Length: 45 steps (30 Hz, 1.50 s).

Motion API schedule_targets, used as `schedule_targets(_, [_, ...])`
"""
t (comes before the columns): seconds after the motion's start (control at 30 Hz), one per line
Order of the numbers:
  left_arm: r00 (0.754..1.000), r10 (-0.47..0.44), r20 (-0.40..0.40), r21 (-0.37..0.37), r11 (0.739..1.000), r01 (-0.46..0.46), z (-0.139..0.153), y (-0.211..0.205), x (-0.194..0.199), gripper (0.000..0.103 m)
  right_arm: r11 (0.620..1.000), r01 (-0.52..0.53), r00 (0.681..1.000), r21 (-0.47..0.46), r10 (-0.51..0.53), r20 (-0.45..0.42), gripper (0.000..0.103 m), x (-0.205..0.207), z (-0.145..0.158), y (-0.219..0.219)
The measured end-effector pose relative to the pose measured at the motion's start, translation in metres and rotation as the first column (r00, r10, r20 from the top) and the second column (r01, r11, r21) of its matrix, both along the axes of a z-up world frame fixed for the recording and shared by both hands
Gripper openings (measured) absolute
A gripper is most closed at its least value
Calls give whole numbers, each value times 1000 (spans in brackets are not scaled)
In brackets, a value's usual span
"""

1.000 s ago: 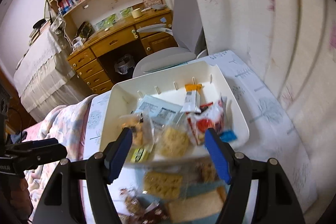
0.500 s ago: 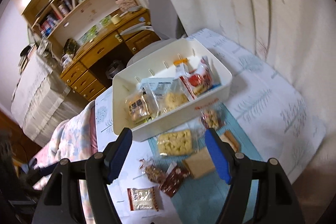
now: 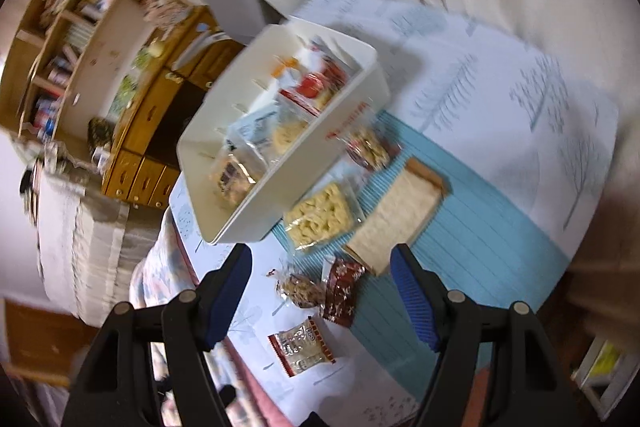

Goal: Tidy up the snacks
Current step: 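Withdraw both grippers from the tray toward the snacks on the table, then grasp the white red-edged packet with the left gripper while the right grasps the brown paper wafer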

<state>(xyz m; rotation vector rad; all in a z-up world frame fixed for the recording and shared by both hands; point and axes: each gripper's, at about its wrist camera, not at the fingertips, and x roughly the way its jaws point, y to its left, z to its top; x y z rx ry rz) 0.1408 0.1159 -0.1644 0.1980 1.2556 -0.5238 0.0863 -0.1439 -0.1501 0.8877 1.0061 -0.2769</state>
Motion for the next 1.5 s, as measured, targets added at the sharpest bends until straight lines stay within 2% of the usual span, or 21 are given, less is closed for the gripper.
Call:
schedule_targets(0.33, [988,46,-147,57,998,-38,-53,-7,6,95,977,168,977,132,-147,-155,72,7,-45,-20])
schedule_targets(0.47, [978,84,-194,73,995,-71,-67,-8,14,95,947,267,948,180,-224,-224,72,11,-65,-30])
schedule_targets(0.6, [957,148,-251,106,987,-125,-84,-6,23,95,918,333,921,215,-268,-284,72,17,-86,-42])
schedule_targets(0.8, [912,239,-333,138,969,-204,-108,-6,31,95,901,380,885,211,-288,-366,72,31,-108,-52])
schedule_targets(0.9, [896,273,-350,159,960,-231,-117,-9,31,95,890,408,865,203,-306,-398,72,37,-116,-54])
schedule_targets(1.03, [859,331,-391,179,943,-282,-128,-9,32,95,882,434,836,183,-319,-446,72,45,-127,-55])
schedule_targets(1.1, [848,344,-402,188,938,-291,-133,-10,32,95,882,437,826,178,-315,-467,71,50,-132,-55])
schedule_targets(1.27, [822,382,-422,211,923,-321,-142,-13,35,95,890,432,787,146,-293,-543,61,62,-146,-55])
schedule_targets(1.37, [806,400,-437,228,916,-331,-150,-20,40,95,896,427,762,122,-284,-581,60,67,-151,-56])
schedule_targets(1.5, [782,427,-454,257,903,-344,-160,-25,44,92,911,398,751,104,-258,-608,60,74,-155,-56])
